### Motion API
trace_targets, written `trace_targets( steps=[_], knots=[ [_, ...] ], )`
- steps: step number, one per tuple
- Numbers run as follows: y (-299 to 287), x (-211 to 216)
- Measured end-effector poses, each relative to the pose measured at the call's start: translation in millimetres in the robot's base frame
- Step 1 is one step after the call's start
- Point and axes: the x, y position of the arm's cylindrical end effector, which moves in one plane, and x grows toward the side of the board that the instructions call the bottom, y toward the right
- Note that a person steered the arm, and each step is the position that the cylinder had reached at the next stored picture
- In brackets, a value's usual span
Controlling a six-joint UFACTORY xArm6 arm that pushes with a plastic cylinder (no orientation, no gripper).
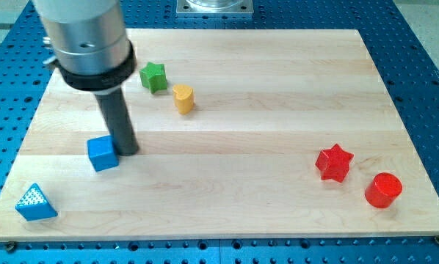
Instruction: Put your arm at the right of the red star
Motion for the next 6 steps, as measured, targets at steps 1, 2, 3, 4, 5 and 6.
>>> trace_targets(
  steps=[1, 2, 3, 4, 5, 6],
  knots=[
    [-56, 29],
    [-38, 50],
    [69, 26],
    [207, -13],
    [372, -24],
    [430, 15]
  ],
)
